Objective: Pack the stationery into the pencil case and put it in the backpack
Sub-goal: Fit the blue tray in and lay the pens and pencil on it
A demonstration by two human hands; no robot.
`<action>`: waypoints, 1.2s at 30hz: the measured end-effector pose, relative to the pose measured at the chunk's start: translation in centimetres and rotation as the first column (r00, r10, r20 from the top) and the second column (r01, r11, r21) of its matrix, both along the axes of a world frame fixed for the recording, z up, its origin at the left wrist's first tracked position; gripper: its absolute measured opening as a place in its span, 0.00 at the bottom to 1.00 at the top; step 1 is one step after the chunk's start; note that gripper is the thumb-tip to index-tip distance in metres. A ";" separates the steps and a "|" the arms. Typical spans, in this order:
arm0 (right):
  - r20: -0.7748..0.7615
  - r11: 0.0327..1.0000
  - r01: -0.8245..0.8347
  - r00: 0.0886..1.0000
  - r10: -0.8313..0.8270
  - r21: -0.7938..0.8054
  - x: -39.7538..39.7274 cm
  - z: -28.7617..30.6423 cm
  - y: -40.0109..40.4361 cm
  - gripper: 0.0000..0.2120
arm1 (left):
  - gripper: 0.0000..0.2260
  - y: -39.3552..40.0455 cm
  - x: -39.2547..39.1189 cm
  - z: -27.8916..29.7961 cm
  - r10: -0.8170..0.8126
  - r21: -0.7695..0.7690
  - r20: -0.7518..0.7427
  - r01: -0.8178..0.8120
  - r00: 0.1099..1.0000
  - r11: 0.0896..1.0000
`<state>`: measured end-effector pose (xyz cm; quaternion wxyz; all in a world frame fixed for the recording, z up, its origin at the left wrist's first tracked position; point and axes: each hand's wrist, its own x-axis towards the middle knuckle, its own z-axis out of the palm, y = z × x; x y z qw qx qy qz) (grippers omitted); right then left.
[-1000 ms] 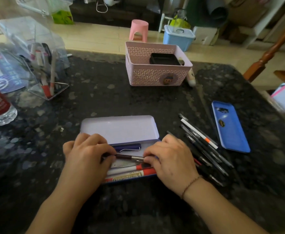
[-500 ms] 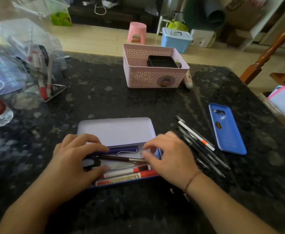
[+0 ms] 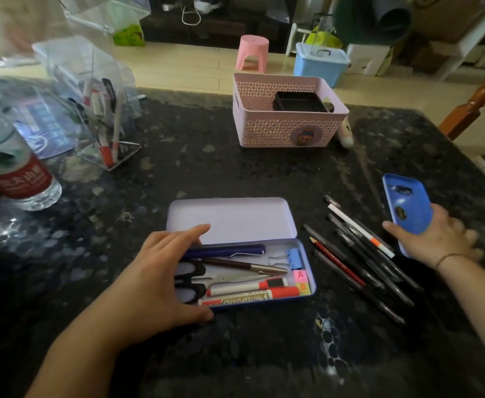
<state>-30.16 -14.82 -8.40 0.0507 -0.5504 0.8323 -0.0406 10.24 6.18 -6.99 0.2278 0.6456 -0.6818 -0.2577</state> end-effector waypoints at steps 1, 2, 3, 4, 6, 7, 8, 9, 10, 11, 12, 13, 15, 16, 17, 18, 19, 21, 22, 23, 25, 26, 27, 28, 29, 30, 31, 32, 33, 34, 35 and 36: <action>-0.021 1.000 0.002 1.000 -0.003 -0.031 -0.2 -0.2 -0.1 0.47 | 0.52 -0.1 -0.3 -0.1 -0.004 -0.004 -0.010 0.004 1.000 1.000; -0.031 0.999 0.000 1.000 -0.001 -0.050 -0.4 -0.4 -0.1 0.46 | 0.53 -0.3 -0.7 -0.1 -0.011 -0.009 -0.010 0.011 1.000 1.000; -0.017 0.998 -0.004 1.000 0.003 -0.059 -0.5 -0.4 -0.1 0.45 | 0.53 -0.4 -1.1 -0.1 -0.020 -0.016 -0.008 0.020 1.000 1.000; 0.022 0.997 -0.007 1.000 0.009 -0.072 -0.6 -0.4 -0.1 0.44 | 0.54 -0.6 -1.4 -0.2 -0.028 -0.019 -0.011 0.027 1.000 0.999; 0.143 0.990 -0.010 0.989 0.031 -0.143 -0.5 0.3 0.0 0.44 | 0.54 -0.6 -1.7 0.0 -0.032 -0.002 -0.040 0.032 0.999 0.999; 0.196 0.979 -0.028 0.978 0.069 -0.202 -0.2 0.8 0.2 0.45 | 0.54 -0.6 -1.7 0.1 -0.023 0.006 -0.067 0.024 0.997 1.000; 0.228 0.958 -0.079 0.963 0.144 -0.275 0.3 1.4 0.7 0.45 | 0.53 -0.6 -1.6 0.4 -0.004 -0.001 -0.094 0.004 0.996 1.000; 0.235 0.920 -0.169 0.936 0.262 -0.353 1.1 2.1 1.4 0.45 | 0.51 -0.5 -1.3 0.7 0.031 -0.026 -0.116 -0.034 0.993 0.999; 0.224 0.861 -0.292 0.885 0.408 -0.416 2.3 2.8 2.4 0.46 | 0.50 -0.4 -0.9 1.0 0.079 -0.054 -0.140 -0.087 0.987 0.995; 0.216 0.785 -0.430 0.799 0.561 -0.446 3.8 3.7 3.7 0.48 | 0.50 -0.3 -0.3 1.2 0.127 -0.070 -0.179 -0.142 0.975 0.987; 0.231 0.697 -0.570 0.677 0.699 -0.436 5.6 4.7 5.1 0.50 | 0.50 -0.2 0.2 1.5 0.166 -0.067 -0.233 -0.187 0.958 0.980; 0.264 0.594 -0.699 0.533 0.804 -0.397 7.4 5.4 6.5 0.50 | 0.50 -0.1 0.7 1.6 0.190 -0.053 -0.275 -0.212 0.943 0.976; 0.289 0.368 -0.883 0.285 0.914 -0.291 10.5 6.1 8.5 0.49 | 0.51 0.2 1.1 1.8 0.176 -0.016 -0.267 -0.187 0.948 0.982; 0.282 0.282 -0.930 0.212 0.936 -0.237 11.7 6.0 9.0 0.47 | 0.52 0.3 1.0 1.7 0.155 0.008 -0.235 -0.157 0.960 0.988; 0.283 0.226 -0.954 0.165 0.945 -0.199 12.5 5.8 9.3 0.46 | 0.53 0.4 0.8 1.6 0.136 0.038 -0.197 -0.131 0.971 0.991; 0.297 0.198 -0.965 0.141 0.944 -0.170 13.0 5.5 9.5 0.46 | 0.54 0.4 0.6 1.5 0.124 0.077 -0.163 -0.113 0.979 0.991; 0.320 0.195 -0.970 0.140 0.937 -0.146 13.2 5.3 9.5 0.46 | 0.55 0.5 0.4 1.3 0.121 0.118 -0.138 -0.105 0.983 0.987; 0.348 0.219 -0.971 0.173 0.922 -0.099 13.0 4.8 9.5 0.47 | 0.54 0.5 0.3 1.1 0.108 0.158 -0.108 -0.091 0.988 0.983; 0.351 0.228 -0.970 0.187 0.918 -0.080 12.8 4.6 9.5 0.47 | 0.52 0.5 0.3 1.0 0.088 0.158 -0.086 -0.074 0.992 0.985; 0.351 0.232 -0.970 0.195 0.916 -0.066 12.7 4.4 9.4 0.48 | 0.50 0.4 0.3 0.9 0.065 0.152 -0.054 -0.056 0.996 0.987; 0.357 0.229 -0.972 0.198 0.913 -0.047 12.7 4.2 9.4 0.47 | 0.45 0.3 0.2 0.9 0.039 0.134 -0.001 -0.039 0.999 0.990; 0.359 0.224 -0.974 0.195 0.913 -0.042 12.7 4.1 9.4 0.47 | 0.44 0.3 0.1 0.9 0.039 0.127 0.012 -0.040 0.999 0.991; 0.358 0.216 -0.975 0.188 0.915 -0.042 12.7 4.0 9.4 0.47 | 0.44 0.3 0.1 0.8 0.040 0.119 0.021 -0.042 0.999 0.992; 0.357 0.209 -0.977 0.179 0.917 -0.046 12.7 3.9 9.4 0.46 | 0.44 0.3 0.1 0.8 0.040 0.110 0.028 -0.043 0.999 0.993; 0.355 0.203 -0.978 0.172 0.919 -0.050 12.7 3.9 9.4 0.46 | 0.45 0.3 0.1 0.7 0.042 0.099 0.031 -0.045 0.999 0.994; 0.350 0.196 -0.979 0.165 0.922 -0.056 12.8 3.8 9.4 0.46 | 0.44 0.3 0.2 0.6 0.047 0.086 0.026 -0.049 0.999 0.995; 0.342 0.187 -0.980 0.154 0.927 -0.064 12.9 3.8 9.5 0.46 | 0.44 0.3 0.3 0.4 0.051 0.074 0.019 -0.052 0.999 0.996; 0.332 0.177 -0.981 0.142 0.933 -0.077 13.0 3.8 9.5 0.45 | 0.43 0.4 0.3 0.3 0.052 0.070 0.015 -0.053 0.999 0.996; 0.321 0.170 -0.981 0.132 0.938 -0.094 13.1 3.9 9.5 0.45 | 0.43 0.4 0.4 0.3 0.053 0.076 0.013 -0.054 0.999 0.996; 0.309 0.168 -0.979 0.124 0.943 -0.119 13.2 4.1 9.5 0.45 | 0.43 0.4 0.4 0.4 0.064 0.087 -0.001 -0.064 0.998 0.994; 0.296 0.173 -0.972 0.121 0.947 -0.156 13.1 4.3 9.6 0.45 | 0.45 0.3 0.4 0.5 0.089 0.089 -0.038 -0.086 0.995 0.992; 0.286 0.196 -0.958 0.132 0.949 -0.208 13.1 4.7 9.7 0.45 | 0.47 0.3 0.3 0.7 0.128 0.064 -0.103 -0.122 0.986 0.990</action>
